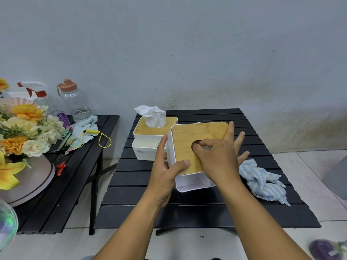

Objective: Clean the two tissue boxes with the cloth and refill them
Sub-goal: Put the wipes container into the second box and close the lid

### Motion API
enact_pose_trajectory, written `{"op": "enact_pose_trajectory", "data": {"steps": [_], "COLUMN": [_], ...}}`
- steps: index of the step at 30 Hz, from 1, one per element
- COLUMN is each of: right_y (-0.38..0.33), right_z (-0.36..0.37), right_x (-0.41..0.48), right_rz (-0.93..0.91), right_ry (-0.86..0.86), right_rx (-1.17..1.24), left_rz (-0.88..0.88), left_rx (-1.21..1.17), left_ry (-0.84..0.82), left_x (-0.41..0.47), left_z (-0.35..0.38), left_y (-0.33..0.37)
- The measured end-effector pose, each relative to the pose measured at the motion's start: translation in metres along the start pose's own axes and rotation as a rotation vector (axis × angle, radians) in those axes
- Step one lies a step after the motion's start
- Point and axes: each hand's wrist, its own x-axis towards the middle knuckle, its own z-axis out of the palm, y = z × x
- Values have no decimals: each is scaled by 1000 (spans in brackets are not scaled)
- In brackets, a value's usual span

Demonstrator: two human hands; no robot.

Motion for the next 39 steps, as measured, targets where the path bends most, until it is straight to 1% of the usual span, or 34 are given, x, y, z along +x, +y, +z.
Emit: {"op": "enact_pose_trajectory", "data": {"steps": [3,8,14,16,18,20,27,33,39], "right_y": [2,8,9,8,8,7,4,8,1], "right_z": [2,-2,-6,-7,-8,-8,-4,-8,-22], "right_x": [2,8,6,5,4,4,3,10,11], "right_rz": [4,-69,-141,-156,-136,-115,-125,-176,-237], "right_ry": [15,88,174,178,169,168,114,133,178], "right_rx": [35,48,-76,-36,73,122,-10,59,117], "left_rz": [-6,-17,-94,-109,-115,-117,-112,-120,-172], "left_rx": [2,-25,-113,-136,-143,-148,-144,-129,-127], "left_ry": [6,32,75,96,105,113,76,75,74], "left_x": [0,4,5,6,6,5,3,4,5], "left_z": [1,-1,0,-1,-1,-1,2,4,3], "left_y": [-2,-2,-3,-2,-1,0,0,-4,-6]}}
